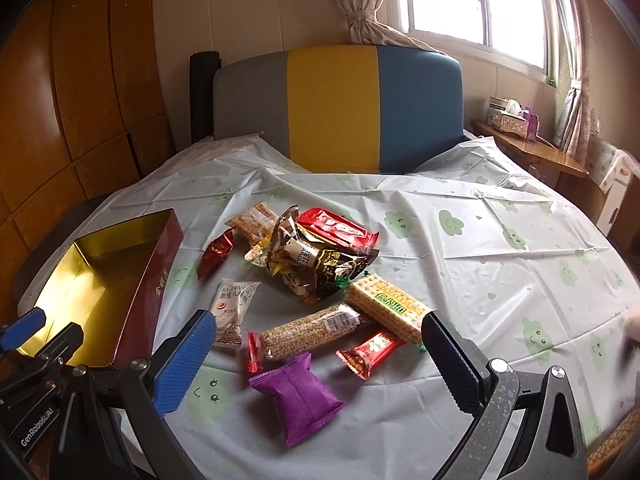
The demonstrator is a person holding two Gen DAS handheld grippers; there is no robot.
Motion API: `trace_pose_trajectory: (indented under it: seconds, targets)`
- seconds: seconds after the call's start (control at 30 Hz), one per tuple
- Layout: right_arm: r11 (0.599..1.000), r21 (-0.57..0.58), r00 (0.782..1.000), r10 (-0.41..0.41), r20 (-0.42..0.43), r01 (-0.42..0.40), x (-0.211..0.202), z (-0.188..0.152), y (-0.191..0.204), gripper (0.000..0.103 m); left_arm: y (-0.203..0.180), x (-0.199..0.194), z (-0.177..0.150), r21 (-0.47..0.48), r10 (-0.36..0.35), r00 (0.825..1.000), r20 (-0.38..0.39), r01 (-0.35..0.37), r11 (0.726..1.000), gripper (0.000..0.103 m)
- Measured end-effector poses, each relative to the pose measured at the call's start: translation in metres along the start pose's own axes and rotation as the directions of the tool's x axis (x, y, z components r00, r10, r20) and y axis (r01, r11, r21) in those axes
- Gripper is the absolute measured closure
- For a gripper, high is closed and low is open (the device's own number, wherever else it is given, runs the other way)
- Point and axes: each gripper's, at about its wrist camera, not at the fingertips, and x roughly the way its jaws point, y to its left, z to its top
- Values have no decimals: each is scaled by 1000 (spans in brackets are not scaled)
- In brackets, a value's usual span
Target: Organize snacks
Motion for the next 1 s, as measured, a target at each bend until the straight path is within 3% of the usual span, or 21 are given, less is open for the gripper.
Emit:
trace_pose_trajectory:
  seconds: [0.4,0.53,0.6,0.7,0.87,1.0]
  targets:
    - [1000,1,1000,-15,6,15,7,31,-41,0,-8,6,1,32,-13,1000,-16,14,999,44]
    - [1000,-3,999,17,-40,-17,19,54,-64,0,-13,9,4,51,-92,995,-37,94,994,44]
    - [999,2,996,41,-81,-41,30,66,-80,0,-15,13,9,30,-204,977,-67,206,978,44]
    - [999,-9,987,47,-152,-49,51,76,-101,0,-16,23,19,-33,-312,942,-125,310,950,43]
    - [1000,2,976,21,-216,-21,79,69,-132,0,-36,44,40,1,-368,909,-196,376,927,43]
    - [996,76,965,65,-256,-47,91,65,-145,0,-56,69,53,19,-373,883,-286,395,919,50]
